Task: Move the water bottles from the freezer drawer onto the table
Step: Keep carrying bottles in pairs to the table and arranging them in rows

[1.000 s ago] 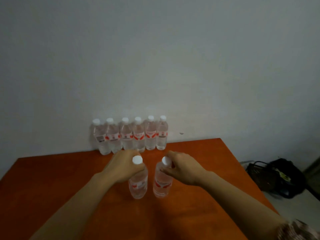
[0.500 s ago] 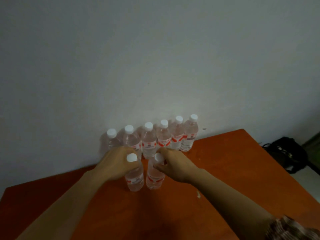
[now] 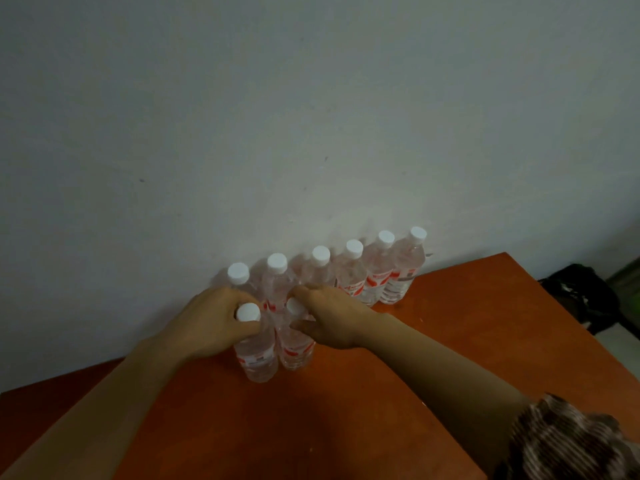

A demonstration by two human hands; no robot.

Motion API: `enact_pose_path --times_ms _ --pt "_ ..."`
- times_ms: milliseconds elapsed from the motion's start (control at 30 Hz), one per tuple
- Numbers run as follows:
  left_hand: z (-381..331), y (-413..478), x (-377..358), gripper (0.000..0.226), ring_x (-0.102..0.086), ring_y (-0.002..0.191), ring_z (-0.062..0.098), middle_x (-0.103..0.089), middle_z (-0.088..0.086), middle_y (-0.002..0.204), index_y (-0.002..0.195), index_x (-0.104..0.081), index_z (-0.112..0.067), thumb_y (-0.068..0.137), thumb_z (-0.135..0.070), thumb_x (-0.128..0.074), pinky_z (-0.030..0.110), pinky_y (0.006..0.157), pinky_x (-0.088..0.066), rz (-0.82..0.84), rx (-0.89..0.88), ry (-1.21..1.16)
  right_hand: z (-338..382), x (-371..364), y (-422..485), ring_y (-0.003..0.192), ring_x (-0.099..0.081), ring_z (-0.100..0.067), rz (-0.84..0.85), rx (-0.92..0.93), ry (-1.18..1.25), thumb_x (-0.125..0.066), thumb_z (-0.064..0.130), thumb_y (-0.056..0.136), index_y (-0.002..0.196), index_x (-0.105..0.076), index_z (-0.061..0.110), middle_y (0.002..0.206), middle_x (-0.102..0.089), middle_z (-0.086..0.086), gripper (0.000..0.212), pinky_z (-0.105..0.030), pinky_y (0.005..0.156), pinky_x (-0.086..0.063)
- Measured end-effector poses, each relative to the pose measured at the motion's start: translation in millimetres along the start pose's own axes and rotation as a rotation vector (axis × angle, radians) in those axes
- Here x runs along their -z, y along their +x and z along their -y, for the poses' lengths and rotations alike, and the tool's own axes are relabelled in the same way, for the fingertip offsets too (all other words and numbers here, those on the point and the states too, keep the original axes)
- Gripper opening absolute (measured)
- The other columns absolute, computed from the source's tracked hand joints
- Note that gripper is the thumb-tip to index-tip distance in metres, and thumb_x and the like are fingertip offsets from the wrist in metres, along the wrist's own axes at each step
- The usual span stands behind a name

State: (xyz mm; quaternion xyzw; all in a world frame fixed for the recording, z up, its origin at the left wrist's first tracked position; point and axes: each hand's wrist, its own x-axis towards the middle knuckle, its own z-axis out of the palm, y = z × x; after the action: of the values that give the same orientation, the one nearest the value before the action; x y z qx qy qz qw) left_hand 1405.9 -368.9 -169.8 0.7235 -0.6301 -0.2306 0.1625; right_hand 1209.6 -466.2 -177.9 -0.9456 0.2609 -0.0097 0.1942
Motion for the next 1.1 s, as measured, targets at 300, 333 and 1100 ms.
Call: enact_pose_path --times_ms 300,333,1100 --pt "4 -1 5 0.011 -0.058 0.052 0.002 -0.063 -0.008 0.055 0.067 -0.067 -0.023 0.074 -0.031 -0.070 0.021 0.048 -0.038 -0.071 0.024 0.025 7 1 16 0.100 -0.056 -0.031 0.012 -0.022 -0.034 -0.057 0.030 0.092 0.121 -0.046 0.010 0.118 -0.056 -0.013 0.037 -0.034 0.072 -0.041" --pt "3 -1 4 0.012 -0.058 0.053 0.004 -0.064 -0.005 0.056 0.067 -0.067 -0.021 0.073 -0.031 -0.070 0.024 0.048 -0.040 -0.087 0.027 0.030 8 2 17 0.100 -0.056 -0.031 0.011 -0.028 -0.037 -0.057 0.030 0.092 0.121 -0.047 0.010 0.118 -0.056 -0.013 0.037 -0.035 0.073 -0.043" --pt "-40 -6 10 0.031 -0.059 0.094 0.022 -0.061 0.004 0.111 0.115 -0.053 -0.026 0.087 -0.041 -0.056 0.030 0.071 -0.044 0.063 0.229 0.373 15 6 -28 0.125 -0.047 -0.032 -0.088 -0.292 0.192 -0.056 0.027 0.093 0.147 -0.022 0.018 0.144 -0.042 -0.014 0.065 -0.045 0.100 -0.043"
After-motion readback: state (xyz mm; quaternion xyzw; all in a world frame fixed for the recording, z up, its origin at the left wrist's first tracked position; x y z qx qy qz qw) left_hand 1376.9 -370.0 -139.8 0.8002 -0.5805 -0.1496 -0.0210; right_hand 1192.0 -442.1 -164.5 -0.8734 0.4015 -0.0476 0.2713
